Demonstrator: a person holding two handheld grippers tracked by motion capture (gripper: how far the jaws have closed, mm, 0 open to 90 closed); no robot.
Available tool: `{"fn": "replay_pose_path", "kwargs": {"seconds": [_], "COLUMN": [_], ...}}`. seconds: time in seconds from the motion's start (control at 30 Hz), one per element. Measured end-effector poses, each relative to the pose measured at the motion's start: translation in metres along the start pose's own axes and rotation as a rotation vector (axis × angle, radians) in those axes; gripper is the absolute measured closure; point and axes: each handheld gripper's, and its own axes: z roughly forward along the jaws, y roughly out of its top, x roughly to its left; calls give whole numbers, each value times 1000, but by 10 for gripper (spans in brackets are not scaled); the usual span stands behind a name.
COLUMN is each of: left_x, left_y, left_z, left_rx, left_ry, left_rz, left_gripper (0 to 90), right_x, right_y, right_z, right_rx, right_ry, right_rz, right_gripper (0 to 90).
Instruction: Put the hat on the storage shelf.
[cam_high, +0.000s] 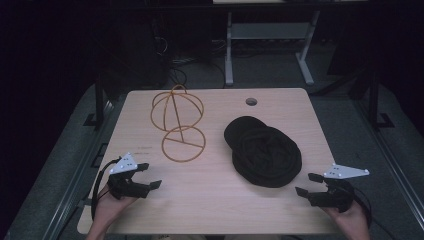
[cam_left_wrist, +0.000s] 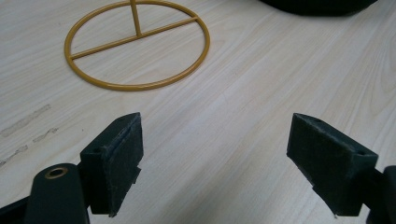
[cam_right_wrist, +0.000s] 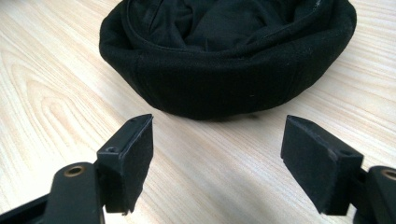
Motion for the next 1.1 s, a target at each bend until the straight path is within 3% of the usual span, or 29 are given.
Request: {"fn": "replay_pose_path", "kwargs": {"seconds": [0.3, 0.6, 1.0, 1.1], "left_x": [-6, -24, -52, -63], "left_y": [4, 21, 54, 70], "left_z": [6, 16, 42, 54], "left_rx": [7, 14, 23, 17], "left_ry": [-19, -62, -158, -186], "left_rz": [18, 82, 153, 191], "left_gripper": [180, 181, 187, 188], "right_x": [-1, 2, -3, -3], "right_y": [-1, 0, -3, -3], "right_z": [-4, -6, -12, -13], "right_rx": [-16, -25, -45, -53], "right_ry": [0, -2, -2, -1], "right_rz": [2, 3, 31, 28], "right_gripper": [247, 245, 237, 237]}}
